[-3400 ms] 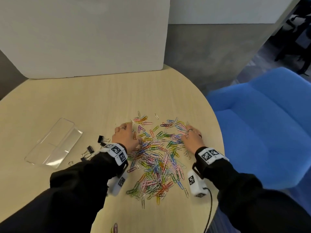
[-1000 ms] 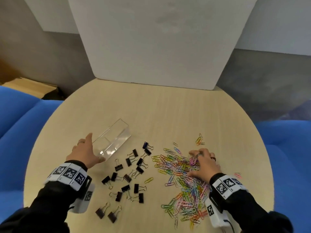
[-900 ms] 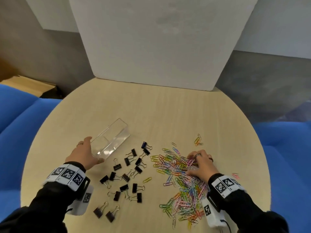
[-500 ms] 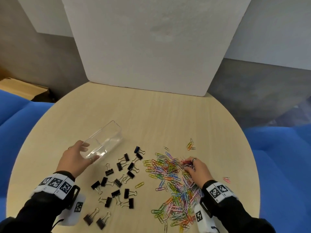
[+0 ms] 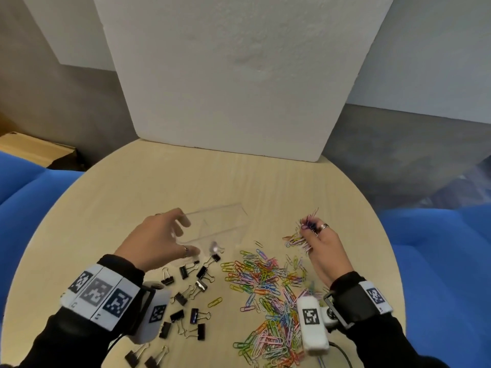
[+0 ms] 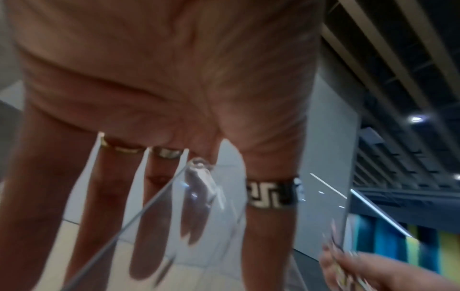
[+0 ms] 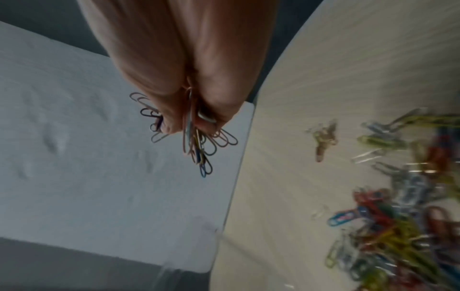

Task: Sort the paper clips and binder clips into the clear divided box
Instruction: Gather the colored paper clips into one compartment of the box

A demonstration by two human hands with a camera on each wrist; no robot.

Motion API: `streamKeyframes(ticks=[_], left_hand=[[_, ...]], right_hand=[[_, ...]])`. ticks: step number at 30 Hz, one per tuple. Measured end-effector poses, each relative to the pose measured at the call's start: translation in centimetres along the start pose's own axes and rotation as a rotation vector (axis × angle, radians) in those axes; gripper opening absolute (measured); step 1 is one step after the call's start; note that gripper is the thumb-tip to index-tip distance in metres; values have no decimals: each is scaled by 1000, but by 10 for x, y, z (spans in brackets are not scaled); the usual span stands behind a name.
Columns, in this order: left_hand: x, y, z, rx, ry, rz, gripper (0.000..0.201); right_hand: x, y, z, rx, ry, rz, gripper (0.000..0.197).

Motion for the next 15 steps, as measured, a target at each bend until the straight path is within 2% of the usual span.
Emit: streamKeyframes(ticks=[4, 7, 12, 15], left_hand=[[-22, 23, -5, 220, 54, -44, 46], [-34, 37, -11, 299, 81, -32, 47], [-47, 49, -14, 400, 74, 24, 47], [-52, 51, -15, 452, 62, 68, 48]], right_hand=[[47, 13, 2, 41, -115, -144, 23], [74, 31, 6, 85, -217, -134, 25], [78, 56, 16, 85, -313, 80, 24], [74, 62, 24, 84, -394, 243, 31]])
Point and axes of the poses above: each hand's wrist, its own z-axis away from the middle knuckle, its own y-axis out of the palm, x = y × z, the point moved 9 cm from there along -z, towards the middle knuckle, and after that the axes turned 7 degrees about z, right-handed, at the moved point
